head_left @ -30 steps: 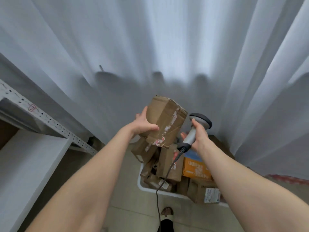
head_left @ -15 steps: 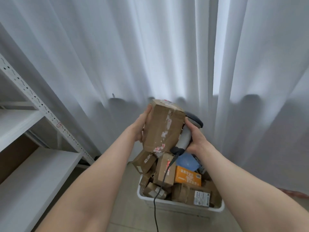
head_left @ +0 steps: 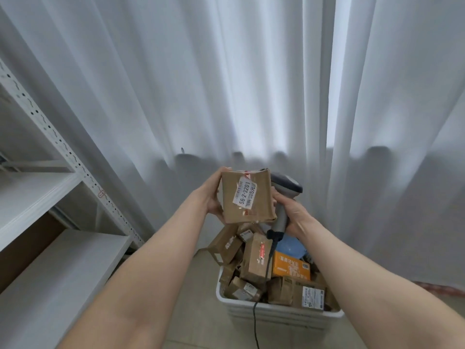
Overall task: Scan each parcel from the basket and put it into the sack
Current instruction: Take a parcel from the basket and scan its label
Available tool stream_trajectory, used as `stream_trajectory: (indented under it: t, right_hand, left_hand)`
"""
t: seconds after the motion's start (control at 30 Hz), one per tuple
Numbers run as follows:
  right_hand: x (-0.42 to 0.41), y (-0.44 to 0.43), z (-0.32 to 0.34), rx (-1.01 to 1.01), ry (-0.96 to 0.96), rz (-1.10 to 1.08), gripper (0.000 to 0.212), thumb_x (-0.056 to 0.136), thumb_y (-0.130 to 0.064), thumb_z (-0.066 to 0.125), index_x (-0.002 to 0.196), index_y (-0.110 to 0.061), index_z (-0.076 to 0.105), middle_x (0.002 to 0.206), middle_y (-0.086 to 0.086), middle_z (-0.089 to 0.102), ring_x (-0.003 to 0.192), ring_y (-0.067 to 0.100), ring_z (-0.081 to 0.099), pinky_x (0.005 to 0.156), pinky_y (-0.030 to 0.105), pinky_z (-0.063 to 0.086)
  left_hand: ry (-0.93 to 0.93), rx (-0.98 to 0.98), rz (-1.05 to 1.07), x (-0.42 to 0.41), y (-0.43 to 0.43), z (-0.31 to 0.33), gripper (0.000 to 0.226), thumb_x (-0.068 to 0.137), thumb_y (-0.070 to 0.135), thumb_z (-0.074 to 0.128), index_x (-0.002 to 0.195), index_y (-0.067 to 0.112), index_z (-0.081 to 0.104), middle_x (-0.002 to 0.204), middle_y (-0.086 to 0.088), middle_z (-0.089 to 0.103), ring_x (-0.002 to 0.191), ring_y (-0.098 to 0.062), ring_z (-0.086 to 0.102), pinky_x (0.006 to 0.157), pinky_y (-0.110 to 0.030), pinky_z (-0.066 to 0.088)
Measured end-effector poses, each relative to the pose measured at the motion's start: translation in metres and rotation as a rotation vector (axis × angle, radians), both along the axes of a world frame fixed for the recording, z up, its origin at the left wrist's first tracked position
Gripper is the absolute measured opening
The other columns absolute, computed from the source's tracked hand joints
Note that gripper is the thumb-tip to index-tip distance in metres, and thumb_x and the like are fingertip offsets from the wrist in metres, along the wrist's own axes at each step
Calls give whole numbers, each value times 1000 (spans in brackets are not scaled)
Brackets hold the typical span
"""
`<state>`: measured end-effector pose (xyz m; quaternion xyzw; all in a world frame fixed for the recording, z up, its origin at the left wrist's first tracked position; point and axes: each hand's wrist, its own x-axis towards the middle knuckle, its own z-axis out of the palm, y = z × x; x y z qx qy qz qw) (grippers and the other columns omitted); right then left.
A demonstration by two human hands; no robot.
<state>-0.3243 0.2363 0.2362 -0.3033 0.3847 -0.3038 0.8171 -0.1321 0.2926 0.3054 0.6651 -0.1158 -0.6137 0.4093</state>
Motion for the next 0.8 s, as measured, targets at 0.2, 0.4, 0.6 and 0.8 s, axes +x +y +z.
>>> stream_trajectory:
  t: [0.2, 0.4, 0.6, 0.8]
  right_hand:
    - [11, -2, 3, -201, 96, -94, 92, 48, -52, 91, 128, -19, 60, 118, 10, 69, 116, 35, 60, 100, 58, 46]
    - [13, 7, 8, -94, 114, -29, 40, 84, -36, 73, 117, -16, 61, 101, 13, 70, 82, 30, 70, 68, 39, 59]
    - [20, 8, 2, -88, 86, -41, 26, 90, -28, 68, 111, -13, 63, 84, 8, 73, 70, 23, 69, 59, 33, 55]
    - [20, 5, 1, -91, 145, -75, 41, 85, -29, 72, 119, -11, 58, 107, 11, 65, 95, 29, 63, 79, 41, 55]
  left_hand:
    - [110, -3, -155, 8, 23, -10, 74, 80, 71, 48, 130, 17, 48, 123, -23, 58, 106, -47, 59, 78, -62, 50]
    - [-234, -162, -92, 5, 26, -21, 49, 87, 45, 57, 129, 20, 49, 102, -8, 62, 95, -24, 59, 76, -44, 50]
    - [-170, -142, -119, 13, 34, -38, 55, 85, 51, 59, 134, 31, 43, 122, -14, 59, 110, -30, 58, 76, -56, 52]
    - [139, -222, -6, 34, 49, -53, 49, 90, 53, 44, 115, 13, 59, 110, -16, 67, 108, -37, 59, 91, -61, 46]
